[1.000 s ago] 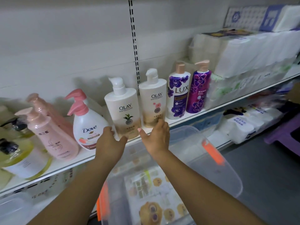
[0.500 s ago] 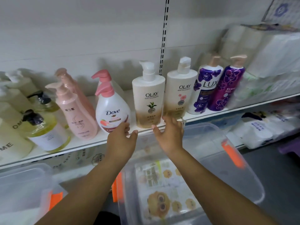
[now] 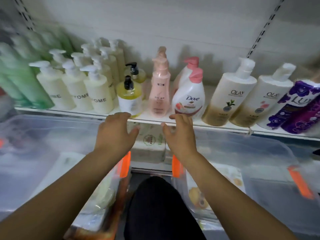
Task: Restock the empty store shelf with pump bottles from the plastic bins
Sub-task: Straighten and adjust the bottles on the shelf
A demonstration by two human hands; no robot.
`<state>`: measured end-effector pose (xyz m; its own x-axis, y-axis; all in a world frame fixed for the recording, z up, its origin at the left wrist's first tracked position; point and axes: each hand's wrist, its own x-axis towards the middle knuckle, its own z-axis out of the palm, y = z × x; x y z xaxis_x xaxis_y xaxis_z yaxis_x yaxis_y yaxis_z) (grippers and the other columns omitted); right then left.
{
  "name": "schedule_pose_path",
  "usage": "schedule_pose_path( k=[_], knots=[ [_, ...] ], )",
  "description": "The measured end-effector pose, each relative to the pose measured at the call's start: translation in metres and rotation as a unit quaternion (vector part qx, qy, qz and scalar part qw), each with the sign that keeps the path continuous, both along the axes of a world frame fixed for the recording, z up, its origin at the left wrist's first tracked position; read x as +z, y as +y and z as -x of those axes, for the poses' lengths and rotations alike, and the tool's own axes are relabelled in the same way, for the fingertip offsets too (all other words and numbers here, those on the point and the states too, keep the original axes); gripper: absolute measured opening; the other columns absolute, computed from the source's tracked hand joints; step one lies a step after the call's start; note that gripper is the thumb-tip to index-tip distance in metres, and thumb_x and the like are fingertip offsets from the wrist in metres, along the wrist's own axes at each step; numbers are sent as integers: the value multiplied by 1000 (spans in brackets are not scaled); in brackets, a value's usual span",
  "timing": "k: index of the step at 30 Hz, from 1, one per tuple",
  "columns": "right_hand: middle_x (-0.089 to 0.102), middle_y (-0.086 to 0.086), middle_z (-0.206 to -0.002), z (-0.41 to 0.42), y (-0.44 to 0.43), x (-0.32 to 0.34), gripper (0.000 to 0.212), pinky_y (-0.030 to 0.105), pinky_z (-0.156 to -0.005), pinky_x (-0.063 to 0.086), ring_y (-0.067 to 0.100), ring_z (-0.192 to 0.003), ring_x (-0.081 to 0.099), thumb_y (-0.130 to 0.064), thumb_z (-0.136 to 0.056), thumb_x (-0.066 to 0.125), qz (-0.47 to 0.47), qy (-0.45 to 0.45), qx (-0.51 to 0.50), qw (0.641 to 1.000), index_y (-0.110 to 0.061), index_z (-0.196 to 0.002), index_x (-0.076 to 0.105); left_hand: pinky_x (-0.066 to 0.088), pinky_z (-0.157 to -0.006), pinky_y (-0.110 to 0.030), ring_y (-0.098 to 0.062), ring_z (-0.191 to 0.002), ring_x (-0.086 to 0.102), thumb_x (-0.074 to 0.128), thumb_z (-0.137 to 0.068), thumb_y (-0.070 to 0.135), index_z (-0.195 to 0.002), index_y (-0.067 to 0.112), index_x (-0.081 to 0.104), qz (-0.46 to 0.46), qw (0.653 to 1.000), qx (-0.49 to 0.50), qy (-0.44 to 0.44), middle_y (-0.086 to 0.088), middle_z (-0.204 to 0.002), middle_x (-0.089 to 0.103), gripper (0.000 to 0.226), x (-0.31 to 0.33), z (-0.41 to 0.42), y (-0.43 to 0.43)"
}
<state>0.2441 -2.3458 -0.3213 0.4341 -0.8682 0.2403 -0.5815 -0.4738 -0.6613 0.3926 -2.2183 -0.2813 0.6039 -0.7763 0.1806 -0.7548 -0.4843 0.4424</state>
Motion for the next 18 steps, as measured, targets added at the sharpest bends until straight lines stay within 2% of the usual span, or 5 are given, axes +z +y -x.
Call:
schedule_pose_path(
  k=[9,11,14,16,18],
  knots=[
    [57,8,-126,-98,39,20,40,35,-96,46,24,-115,56,-28,-95,68,19,13,121,992,-7,-128,58,42,-102,-43,-30,-125,49,63,-90,46,-129,10,58,72,986,130,70,-7,-131,60,53,-1,-86,49],
    [57,3,-125,-121,43,32,38,33,-96,47,19,-112,56,-28,-95,69,35,0,152,988,-10,-127,58,43,-101,-43,-28,-125,49,66,-87,49,-130,11,56,90,981,146,94,-7,-131,60,58,-7,-100,54],
    [57,-3,-118,-157,42,55,36,22,-90,44,9,-105,53,-26,-92,73,66,-17,190,979,-11,-122,59,44,-100,-40,-25,-126,49,74,-81,49,-133,12,53,121,974,136,135,-5,-134,57,68,-15,-119,57],
    [56,-5,-120,-179,38,74,44,19,-88,43,6,-106,52,-29,-88,77,84,-8,195,977,-14,-125,58,42,-101,-37,-23,-129,48,76,-80,47,-137,12,49,140,970,122,159,-4,-140,52,73,-18,-132,58],
    [54,-7,-126,-199,31,94,61,16,-88,42,6,-110,52,-38,-82,82,78,24,184,979,-18,-132,53,40,-100,-33,-21,-129,48,77,-79,45,-140,12,47,166,964,120,173,-4,-142,50,75,-20,-145,60]
  ],
)
